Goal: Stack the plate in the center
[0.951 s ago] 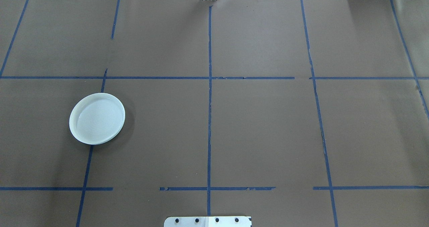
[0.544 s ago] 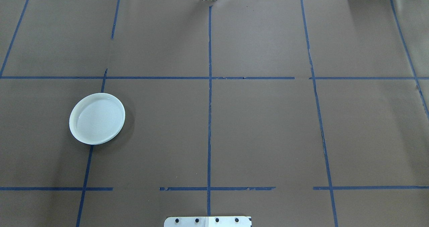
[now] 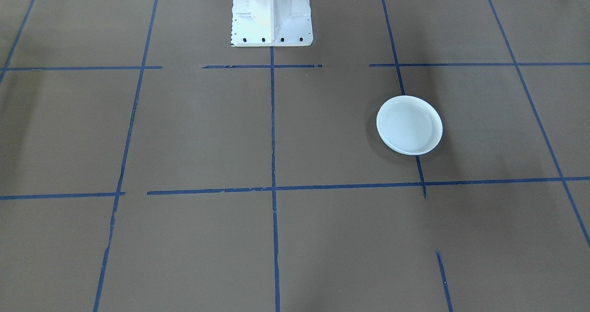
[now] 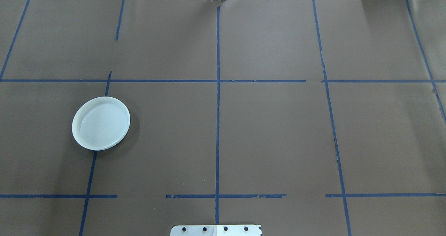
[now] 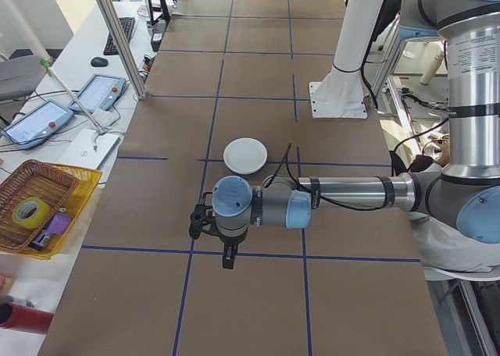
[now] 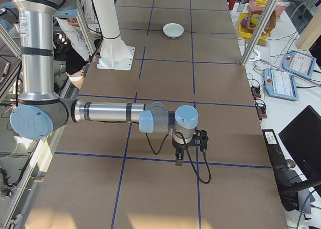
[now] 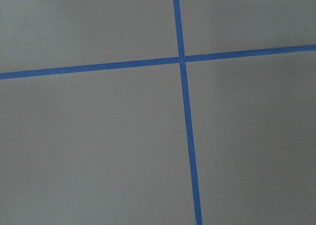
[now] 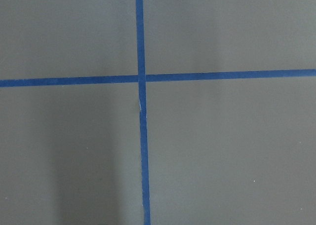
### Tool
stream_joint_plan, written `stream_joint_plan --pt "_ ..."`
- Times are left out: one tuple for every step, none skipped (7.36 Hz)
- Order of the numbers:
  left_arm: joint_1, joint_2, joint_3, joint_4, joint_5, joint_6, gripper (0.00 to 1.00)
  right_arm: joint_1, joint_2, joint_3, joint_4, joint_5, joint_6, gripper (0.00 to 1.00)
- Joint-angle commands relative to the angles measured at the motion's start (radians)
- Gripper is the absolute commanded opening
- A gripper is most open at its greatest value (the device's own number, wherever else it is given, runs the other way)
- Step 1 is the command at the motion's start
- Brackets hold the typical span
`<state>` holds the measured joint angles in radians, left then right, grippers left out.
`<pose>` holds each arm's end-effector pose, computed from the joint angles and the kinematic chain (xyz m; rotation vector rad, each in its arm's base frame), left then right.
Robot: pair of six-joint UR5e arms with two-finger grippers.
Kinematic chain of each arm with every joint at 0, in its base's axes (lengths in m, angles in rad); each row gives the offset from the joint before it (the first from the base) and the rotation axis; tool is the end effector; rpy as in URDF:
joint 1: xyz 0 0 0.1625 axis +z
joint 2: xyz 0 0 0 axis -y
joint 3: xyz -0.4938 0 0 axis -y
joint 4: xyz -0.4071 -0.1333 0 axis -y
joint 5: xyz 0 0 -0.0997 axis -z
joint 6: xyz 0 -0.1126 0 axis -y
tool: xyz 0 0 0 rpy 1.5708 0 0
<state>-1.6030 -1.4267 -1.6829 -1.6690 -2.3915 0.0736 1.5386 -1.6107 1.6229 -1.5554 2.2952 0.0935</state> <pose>-0.0651 -0.4387 0.7342 0.1058 0.8161 0.0662 0.0429 -0.4910 0.7325 -0.0192 -0.7247 0.0486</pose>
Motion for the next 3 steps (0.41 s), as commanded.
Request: stream_joint_plan --pt "0.000 0.000 0.005 0.000 0.000 0.000 1.00 0.000 0.000 0.000 0.000 0.001 0.000 1.00" --pt "0.000 -0.001 0.005 0.000 0.000 0.000 1.00 0.000 0.000 0.000 0.000 0.000 0.000 1.00" --pt "0.000 -0.003 0.005 0.000 0.000 0.000 1.00 0.000 0.000 0.000 0.000 0.001 -0.001 1.00"
